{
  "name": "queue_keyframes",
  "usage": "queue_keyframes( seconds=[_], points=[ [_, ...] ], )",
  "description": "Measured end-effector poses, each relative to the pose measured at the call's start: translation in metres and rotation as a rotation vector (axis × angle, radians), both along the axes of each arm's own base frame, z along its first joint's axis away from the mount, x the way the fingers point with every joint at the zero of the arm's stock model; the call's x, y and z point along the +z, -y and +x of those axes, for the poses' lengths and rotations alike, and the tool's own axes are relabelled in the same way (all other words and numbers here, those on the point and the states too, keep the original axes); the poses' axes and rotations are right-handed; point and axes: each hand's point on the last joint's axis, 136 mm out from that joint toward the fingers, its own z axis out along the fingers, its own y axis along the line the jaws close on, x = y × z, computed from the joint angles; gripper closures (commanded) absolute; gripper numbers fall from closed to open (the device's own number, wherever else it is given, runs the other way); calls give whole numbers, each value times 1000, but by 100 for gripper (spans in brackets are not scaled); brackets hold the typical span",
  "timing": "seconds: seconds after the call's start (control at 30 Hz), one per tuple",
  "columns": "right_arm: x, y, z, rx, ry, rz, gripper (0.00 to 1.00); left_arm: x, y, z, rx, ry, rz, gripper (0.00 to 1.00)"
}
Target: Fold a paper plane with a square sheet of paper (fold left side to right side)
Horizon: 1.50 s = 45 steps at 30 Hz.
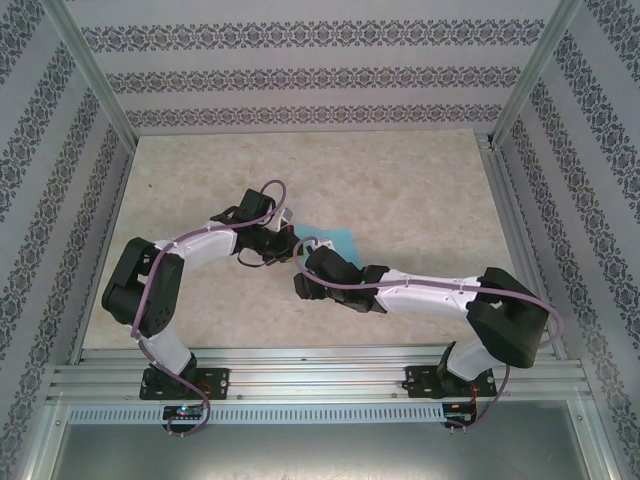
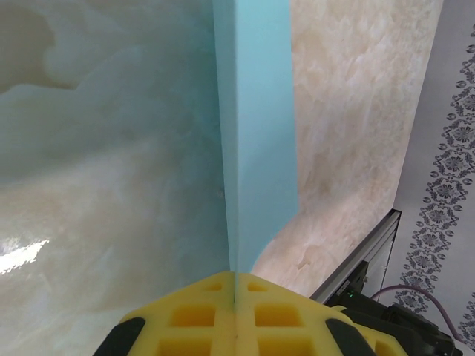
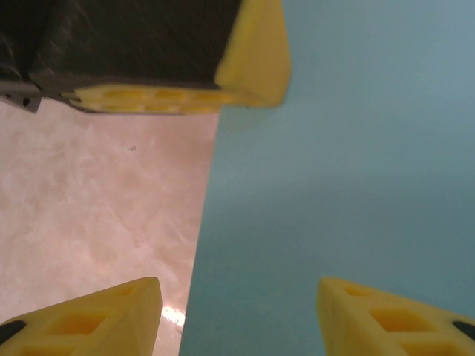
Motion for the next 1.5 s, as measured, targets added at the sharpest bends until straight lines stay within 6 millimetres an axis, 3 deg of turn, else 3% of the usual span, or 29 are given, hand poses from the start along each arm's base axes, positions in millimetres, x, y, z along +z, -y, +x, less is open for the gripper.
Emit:
queue_keyframes(
  seconds=[0.27, 0.7, 1.1, 1.5],
  points=[
    [3, -14, 19, -22, 44, -81, 48, 0, -1, -2, 0, -21, 10, 98],
    [-11, -7, 16, -13, 29, -192, 74, 3, -1, -2, -1, -22, 11, 93],
    [-3, -10, 16, -1, 24, -193, 69, 2, -1, -2, -1, -21, 16, 91],
    [-3, -10, 13, 24, 15, -210, 87, 5, -1, 0, -4, -13, 19, 90]
  ],
)
